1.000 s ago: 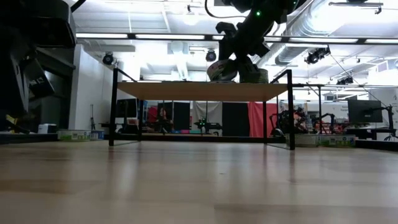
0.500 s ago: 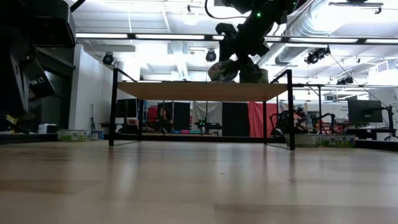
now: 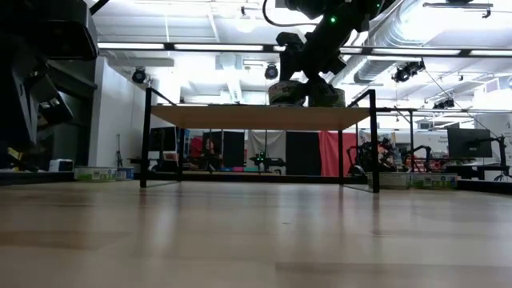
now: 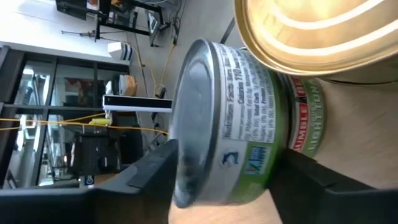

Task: Stack canned seafood by type on shelf
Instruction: Stack the light green tuna can on top of the other light green tuna can on the shelf, then put the light green tuna can on the shelf

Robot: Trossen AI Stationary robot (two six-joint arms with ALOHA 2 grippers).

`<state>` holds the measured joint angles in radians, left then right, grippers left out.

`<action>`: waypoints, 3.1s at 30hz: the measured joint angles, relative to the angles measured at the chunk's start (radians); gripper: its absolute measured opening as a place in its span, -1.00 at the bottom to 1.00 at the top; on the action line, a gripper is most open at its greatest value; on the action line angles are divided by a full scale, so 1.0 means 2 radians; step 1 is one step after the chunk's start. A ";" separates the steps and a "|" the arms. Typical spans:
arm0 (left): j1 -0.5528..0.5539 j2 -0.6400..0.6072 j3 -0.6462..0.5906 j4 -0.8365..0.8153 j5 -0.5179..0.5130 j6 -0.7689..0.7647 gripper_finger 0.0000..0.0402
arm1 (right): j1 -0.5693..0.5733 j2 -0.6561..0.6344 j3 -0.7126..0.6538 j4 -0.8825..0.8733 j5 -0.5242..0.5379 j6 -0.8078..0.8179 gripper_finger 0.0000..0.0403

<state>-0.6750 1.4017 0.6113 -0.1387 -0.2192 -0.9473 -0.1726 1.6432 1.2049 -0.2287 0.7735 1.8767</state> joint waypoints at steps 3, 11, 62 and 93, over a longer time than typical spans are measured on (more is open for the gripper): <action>0.000 0.000 0.000 0.000 0.000 0.004 -1.00 | 0.000 0.000 0.000 0.004 0.001 0.000 0.29; 0.000 0.000 0.000 0.000 0.000 0.005 -1.00 | 0.000 0.000 0.000 0.057 -0.033 -0.037 0.46; 0.000 0.000 0.000 0.000 0.001 0.012 -1.00 | -0.009 0.025 0.110 -0.164 -0.116 -0.046 0.46; 0.028 0.000 0.000 0.006 0.005 -0.016 -1.00 | -0.012 0.015 0.111 -0.060 -0.178 -0.203 0.46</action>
<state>-0.6181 1.4021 0.6109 -0.1273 -0.2089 -0.9799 -0.1965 1.6741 1.4273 -0.3491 0.4165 1.4706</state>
